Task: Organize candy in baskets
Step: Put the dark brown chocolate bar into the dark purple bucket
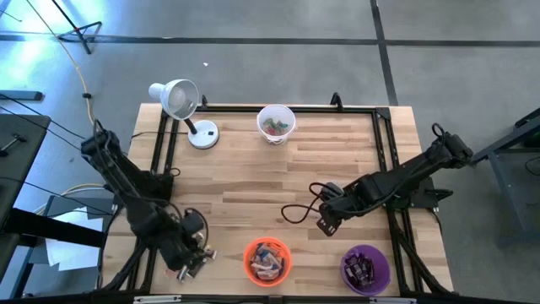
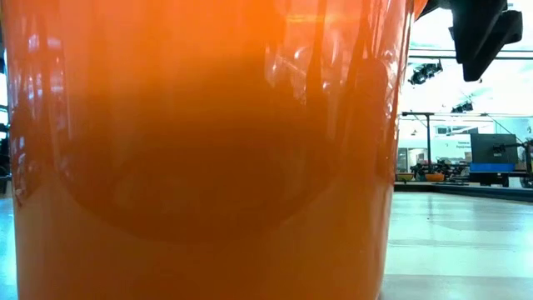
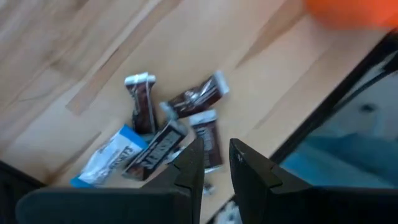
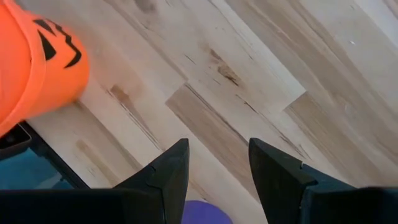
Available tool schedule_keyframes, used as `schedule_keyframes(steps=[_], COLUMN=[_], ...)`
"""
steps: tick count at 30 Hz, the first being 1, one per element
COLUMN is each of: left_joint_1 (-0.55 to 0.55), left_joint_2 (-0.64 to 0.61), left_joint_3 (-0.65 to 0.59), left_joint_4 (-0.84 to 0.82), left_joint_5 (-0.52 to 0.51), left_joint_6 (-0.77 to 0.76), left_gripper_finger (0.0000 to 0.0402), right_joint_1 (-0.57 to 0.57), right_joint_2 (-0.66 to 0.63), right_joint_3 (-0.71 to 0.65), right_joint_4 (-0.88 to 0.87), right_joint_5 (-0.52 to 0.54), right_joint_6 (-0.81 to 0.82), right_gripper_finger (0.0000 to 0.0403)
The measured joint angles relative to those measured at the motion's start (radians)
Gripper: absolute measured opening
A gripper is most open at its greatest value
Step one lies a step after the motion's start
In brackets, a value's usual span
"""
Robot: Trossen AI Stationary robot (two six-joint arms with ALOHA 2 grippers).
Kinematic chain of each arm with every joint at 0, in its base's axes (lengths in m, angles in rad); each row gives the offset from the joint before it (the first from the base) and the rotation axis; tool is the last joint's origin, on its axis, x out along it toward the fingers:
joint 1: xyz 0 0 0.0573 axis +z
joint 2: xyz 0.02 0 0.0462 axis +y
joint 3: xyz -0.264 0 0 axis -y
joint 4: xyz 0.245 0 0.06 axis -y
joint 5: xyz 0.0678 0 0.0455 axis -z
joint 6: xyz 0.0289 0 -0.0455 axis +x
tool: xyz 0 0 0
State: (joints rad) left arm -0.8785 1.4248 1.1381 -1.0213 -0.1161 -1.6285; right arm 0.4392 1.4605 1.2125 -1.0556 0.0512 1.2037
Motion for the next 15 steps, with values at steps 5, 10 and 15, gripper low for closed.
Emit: schedule_keyframes(steps=[5, 10, 15], left_joint_1=[0.001, 0.007, 0.007], left_joint_2=[0.086, 0.134, 0.177], left_joint_3=[0.000, 0.000, 0.000], left_joint_4=[0.005, 0.009, -0.025], left_joint_5=[0.034, 0.032, 0.025], left_joint_6=[0.068, 0.139, 0.211], left_gripper_finger=[0.0063, 0.0063, 0.0063], right_joint_1=[0.013, 0.022, 0.021], right_joint_2=[0.000, 0.000, 0.000], right_joint_3=[0.000, 0.000, 0.000], right_joint_4=[0.007, 0.038, 0.080], right_joint_5=[0.003, 0.005, 0.030], right_joint_6=[0.015, 0.060, 0.103], right_gripper_finger=[0.0161, 0.0161, 0.0161])
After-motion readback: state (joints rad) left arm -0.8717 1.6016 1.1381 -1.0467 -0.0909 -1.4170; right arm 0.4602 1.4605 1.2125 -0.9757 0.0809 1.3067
